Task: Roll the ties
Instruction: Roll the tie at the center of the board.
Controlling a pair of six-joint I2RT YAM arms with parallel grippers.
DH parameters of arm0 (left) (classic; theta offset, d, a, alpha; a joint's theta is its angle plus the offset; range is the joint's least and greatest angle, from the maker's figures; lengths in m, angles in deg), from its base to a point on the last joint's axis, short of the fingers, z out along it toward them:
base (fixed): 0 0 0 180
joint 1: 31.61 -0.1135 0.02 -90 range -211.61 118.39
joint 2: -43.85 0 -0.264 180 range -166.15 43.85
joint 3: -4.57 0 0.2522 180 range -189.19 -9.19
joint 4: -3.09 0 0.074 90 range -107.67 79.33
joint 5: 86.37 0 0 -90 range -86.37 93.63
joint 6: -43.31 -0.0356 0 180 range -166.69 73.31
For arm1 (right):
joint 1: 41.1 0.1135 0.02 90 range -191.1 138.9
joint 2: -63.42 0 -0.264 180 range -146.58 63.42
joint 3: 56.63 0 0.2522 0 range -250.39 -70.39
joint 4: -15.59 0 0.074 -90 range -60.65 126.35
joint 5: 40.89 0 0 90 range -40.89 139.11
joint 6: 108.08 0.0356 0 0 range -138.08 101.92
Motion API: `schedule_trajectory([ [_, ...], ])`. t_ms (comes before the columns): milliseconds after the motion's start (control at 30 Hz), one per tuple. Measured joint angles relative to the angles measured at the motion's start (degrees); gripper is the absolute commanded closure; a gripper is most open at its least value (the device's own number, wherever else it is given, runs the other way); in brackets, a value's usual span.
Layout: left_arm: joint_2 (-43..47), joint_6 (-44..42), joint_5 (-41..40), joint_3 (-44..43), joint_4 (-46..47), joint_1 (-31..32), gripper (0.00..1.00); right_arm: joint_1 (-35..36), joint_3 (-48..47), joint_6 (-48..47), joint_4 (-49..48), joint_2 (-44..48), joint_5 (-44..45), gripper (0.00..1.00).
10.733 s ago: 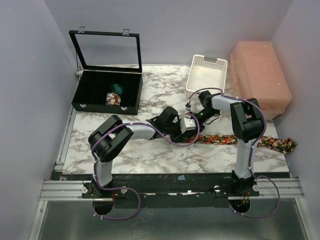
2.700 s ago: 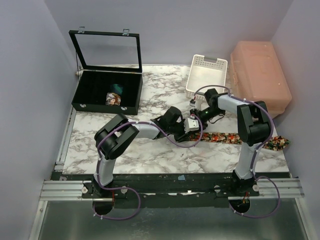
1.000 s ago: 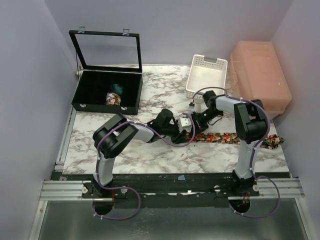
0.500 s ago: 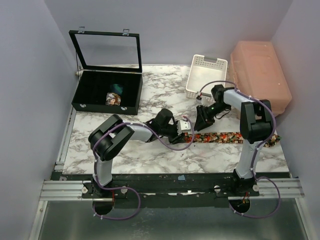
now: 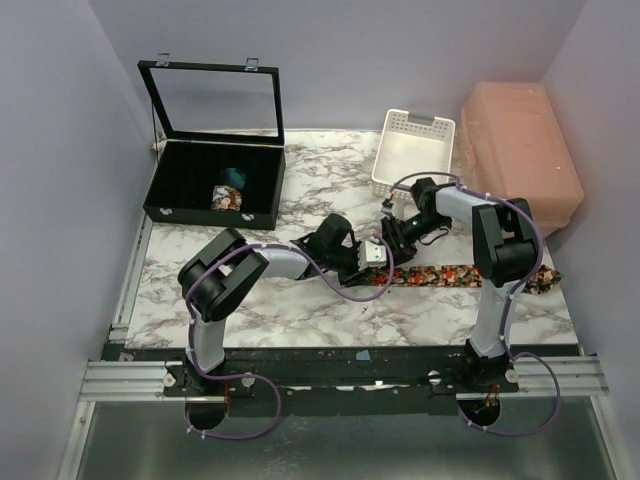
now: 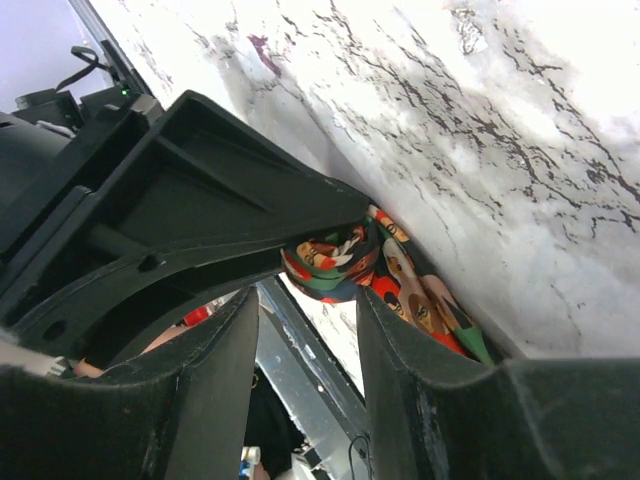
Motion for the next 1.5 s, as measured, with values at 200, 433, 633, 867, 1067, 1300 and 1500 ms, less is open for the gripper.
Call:
schedule_trajectory([
  [200,-0.07,-0.24,0.0,-0.26,-0.48,0.0,0.79,1.7,1.88,1.18,-2.99,-1.81,0.24,0.77],
  [433,-0.17,-0.24,-0.07,-0.57,-1.05,-0.02,0.73,2.16,1.31,1.79,-2.84,-2.67,0.44,0.99],
  [633,-0.57,0.31,-0.02,-1.2,-1.57,-0.02,0.56,2.19,2.12,1.42,-2.86,-1.31,2.34,0.99],
  [867,-0.94,3.3,1.01,-0.59,0.26,-2.01,0.25,1.55,4.11,2.08,-4.04,-2.03,4.68,1.0],
  [1067,2.34,5.46,3.85,6.78,7.17,-6.27,0.18,0.26,4.11,1.07,-3.54,-2.97,4.85,0.99],
  [1300,1.75,10.95,5.84,9.31,14.53,-6.01,0.15,-0.04,6.43,0.13,-6.34,-2.73,2.29,0.99],
  [1500,-0.42,14.19,5.84,9.57,20.04,-4.24,0.29,1.4,4.66,-2.01,-6.78,-4.42,0.13,0.99],
])
